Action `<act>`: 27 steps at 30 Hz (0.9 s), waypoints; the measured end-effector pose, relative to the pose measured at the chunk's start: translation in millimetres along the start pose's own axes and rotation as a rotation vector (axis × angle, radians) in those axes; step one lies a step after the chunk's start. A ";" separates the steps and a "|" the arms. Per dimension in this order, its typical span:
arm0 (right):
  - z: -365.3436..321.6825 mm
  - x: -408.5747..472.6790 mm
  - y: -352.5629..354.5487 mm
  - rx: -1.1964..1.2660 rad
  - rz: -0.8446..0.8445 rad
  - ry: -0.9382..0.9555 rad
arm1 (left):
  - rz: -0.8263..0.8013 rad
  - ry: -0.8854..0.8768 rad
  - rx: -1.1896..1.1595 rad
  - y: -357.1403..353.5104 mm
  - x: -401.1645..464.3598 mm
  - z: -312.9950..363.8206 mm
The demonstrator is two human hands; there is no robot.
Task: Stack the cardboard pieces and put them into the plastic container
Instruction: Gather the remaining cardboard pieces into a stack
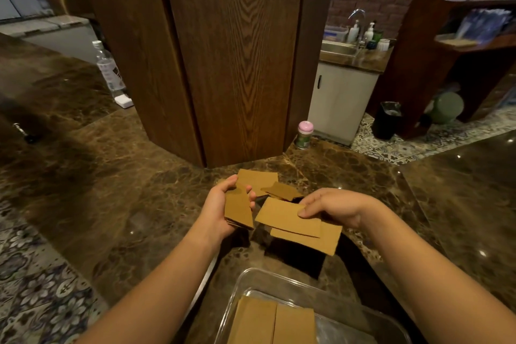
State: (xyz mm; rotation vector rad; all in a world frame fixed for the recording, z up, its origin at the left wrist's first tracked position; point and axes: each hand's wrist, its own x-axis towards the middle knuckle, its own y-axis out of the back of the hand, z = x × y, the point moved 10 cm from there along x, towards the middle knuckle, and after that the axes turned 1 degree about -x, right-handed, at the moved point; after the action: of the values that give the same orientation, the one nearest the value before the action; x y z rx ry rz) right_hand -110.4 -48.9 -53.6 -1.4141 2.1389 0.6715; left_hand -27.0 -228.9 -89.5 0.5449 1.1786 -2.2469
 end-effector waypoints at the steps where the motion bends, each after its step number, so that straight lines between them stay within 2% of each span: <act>1: -1.8 -3.6 -0.9 0.034 -0.029 0.019 | -0.004 0.003 0.006 -3.0 -0.1 -1.0; 4: -10.7 -10.8 -3.6 0.101 -0.079 0.099 | 0.012 -0.010 -0.001 -4.6 1.7 0.8; 6: -22.4 -12.4 -0.5 0.041 0.002 0.179 | -0.023 0.005 -0.003 -9.8 -0.1 -0.5; 9: -54.8 -16.0 10.2 -0.339 0.366 0.322 | -0.074 -0.026 0.023 -15.9 -0.7 -2.7; 12: -83.7 -24.3 -5.0 -0.789 0.664 0.341 | -0.068 -0.075 0.084 -19.7 1.9 -3.5; 15: -104.8 -26.8 -47.4 -1.164 0.774 0.419 | -0.046 -0.110 0.140 -27.7 4.3 -4.4; 18: -114.1 -23.7 -75.7 -1.355 0.781 0.482 | -0.084 -0.079 0.157 -37.3 1.6 -11.4; 20: -115.5 -22.2 -80.6 -1.373 0.704 0.481 | -0.102 -0.097 0.155 -37.7 -1.1 -10.4; 23: -108.0 -21.9 -70.6 -1.182 0.474 0.435 | -0.085 -0.097 0.052 -24.3 0.6 -5.5; 25: -104.8 -25.4 -48.1 -0.980 0.458 0.417 | -0.094 -0.083 -0.054 -17.7 -0.3 -2.8; 27: -103.7 -31.5 -14.6 -0.719 0.554 0.421 | -0.132 -0.084 -0.132 -17.5 -0.8 -2.0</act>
State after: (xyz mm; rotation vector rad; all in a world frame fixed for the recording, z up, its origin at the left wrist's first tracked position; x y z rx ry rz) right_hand -99.0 -98.1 43.4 -1.3599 2.8268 1.5972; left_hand -37.1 -218.7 -79.3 0.3265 1.3432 -2.2565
